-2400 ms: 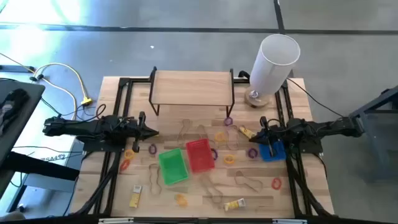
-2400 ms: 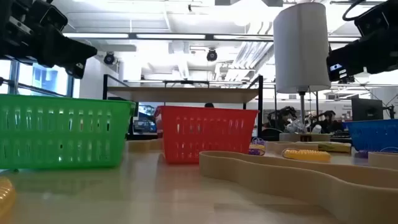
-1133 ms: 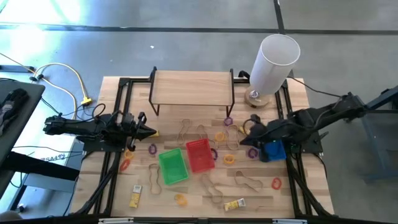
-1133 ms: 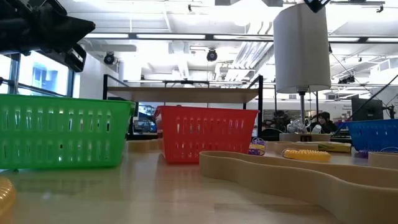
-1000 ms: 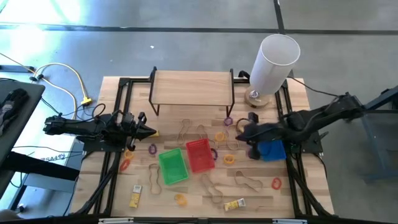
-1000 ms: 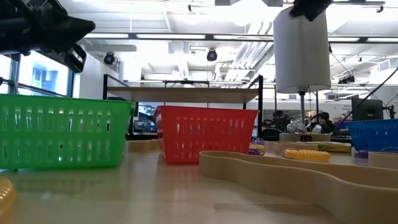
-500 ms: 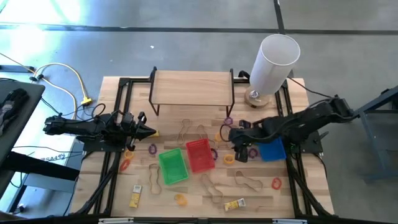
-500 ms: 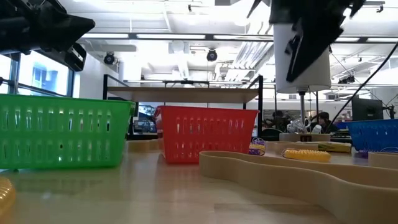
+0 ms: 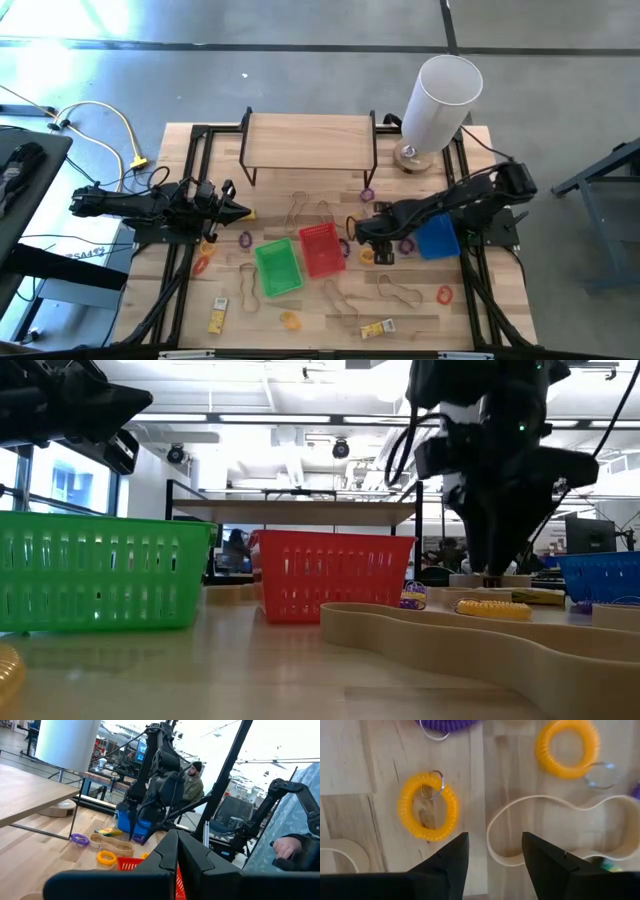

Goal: Pick & Place Office Desk Supplies
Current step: Put the white rubber band into the blue bin

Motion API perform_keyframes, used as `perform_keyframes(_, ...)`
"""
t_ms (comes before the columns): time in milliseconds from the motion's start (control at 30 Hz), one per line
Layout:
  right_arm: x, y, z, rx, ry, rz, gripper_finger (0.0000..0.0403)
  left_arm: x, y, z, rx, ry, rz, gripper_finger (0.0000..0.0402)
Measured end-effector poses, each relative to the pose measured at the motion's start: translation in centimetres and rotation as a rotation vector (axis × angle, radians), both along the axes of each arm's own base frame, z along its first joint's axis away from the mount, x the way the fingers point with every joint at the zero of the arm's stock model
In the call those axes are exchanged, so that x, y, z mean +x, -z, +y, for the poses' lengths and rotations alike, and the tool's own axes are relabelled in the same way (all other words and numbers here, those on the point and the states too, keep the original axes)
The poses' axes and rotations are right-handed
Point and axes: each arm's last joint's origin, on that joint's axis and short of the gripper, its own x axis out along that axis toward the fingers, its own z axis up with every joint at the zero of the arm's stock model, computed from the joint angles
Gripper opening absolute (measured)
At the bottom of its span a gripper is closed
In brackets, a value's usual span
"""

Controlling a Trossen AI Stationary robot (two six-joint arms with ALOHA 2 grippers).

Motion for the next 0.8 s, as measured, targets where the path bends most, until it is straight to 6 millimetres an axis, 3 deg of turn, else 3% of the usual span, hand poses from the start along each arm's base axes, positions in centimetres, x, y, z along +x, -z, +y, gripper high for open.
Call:
perform_keyframes(400,0.6,2.6,-0.2,-0.011,0.021,0.091,0.0160,0.0,0.0,0.0,0.001,0.002,0.004,0.0002)
perform_keyframes(633,0.7,2.8,-0.3,-0.045,0.019,0.090,0.0159,0.0,0.0,0.0,0.001,0.001,0.004,0.0002)
perform_keyframes(800,0.8,2.8,-0.5,-0.071,-0.021,0.081,0.0123,0.0,0.1,0.0,0.001,0.001,0.006,0.0002)
